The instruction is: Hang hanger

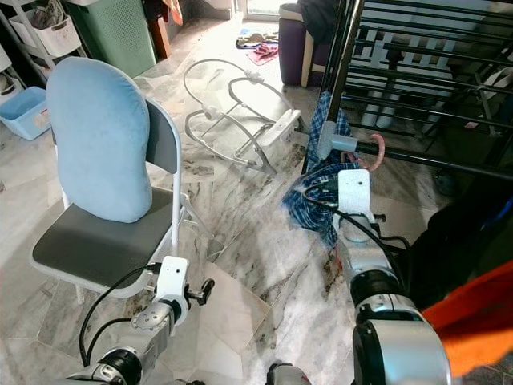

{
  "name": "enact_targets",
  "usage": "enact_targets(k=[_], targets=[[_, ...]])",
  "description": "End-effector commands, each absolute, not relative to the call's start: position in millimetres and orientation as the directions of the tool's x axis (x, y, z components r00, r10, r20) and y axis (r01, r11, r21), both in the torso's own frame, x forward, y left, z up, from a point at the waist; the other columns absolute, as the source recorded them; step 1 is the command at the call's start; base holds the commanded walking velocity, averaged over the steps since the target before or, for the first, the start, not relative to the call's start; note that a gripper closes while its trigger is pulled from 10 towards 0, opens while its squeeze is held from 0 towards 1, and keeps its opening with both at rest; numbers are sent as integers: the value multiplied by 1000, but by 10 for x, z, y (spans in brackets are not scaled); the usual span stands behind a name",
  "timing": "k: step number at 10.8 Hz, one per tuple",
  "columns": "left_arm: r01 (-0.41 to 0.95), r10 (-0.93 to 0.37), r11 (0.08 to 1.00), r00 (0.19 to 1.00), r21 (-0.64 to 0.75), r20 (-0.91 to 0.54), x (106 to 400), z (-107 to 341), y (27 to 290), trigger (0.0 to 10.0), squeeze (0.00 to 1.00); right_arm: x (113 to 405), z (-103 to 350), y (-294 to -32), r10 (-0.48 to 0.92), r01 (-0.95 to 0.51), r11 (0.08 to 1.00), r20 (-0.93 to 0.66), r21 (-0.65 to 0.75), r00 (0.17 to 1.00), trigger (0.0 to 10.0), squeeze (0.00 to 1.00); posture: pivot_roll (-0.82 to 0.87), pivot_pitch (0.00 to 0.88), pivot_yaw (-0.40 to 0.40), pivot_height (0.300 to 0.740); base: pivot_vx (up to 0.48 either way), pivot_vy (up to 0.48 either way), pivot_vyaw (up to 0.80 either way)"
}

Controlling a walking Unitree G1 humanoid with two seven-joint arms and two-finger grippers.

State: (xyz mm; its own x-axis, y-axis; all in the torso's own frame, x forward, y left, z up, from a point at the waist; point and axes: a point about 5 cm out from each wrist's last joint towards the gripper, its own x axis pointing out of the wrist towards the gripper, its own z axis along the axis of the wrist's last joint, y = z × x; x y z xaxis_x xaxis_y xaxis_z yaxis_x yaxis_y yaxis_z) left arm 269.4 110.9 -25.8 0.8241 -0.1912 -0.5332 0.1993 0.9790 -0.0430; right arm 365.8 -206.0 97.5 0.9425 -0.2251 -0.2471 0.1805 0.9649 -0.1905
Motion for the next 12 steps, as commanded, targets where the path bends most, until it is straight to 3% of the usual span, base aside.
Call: enact_targets(k=[1,12], targets=[[203,-189,979,811,-37,-553,2653,-297,1128,10000,0,3602,868,-2060,-216,174,970,-283,-167,934,10000,1000,-185,130,23,740,0,0,0],[207,-191,978,807,-35,-559,2665,-291,1102,10000,0,3512,894,-1982,-194,169,975,-187,-141,963,10000,1000,-200,130,30,740,0,0,0]])
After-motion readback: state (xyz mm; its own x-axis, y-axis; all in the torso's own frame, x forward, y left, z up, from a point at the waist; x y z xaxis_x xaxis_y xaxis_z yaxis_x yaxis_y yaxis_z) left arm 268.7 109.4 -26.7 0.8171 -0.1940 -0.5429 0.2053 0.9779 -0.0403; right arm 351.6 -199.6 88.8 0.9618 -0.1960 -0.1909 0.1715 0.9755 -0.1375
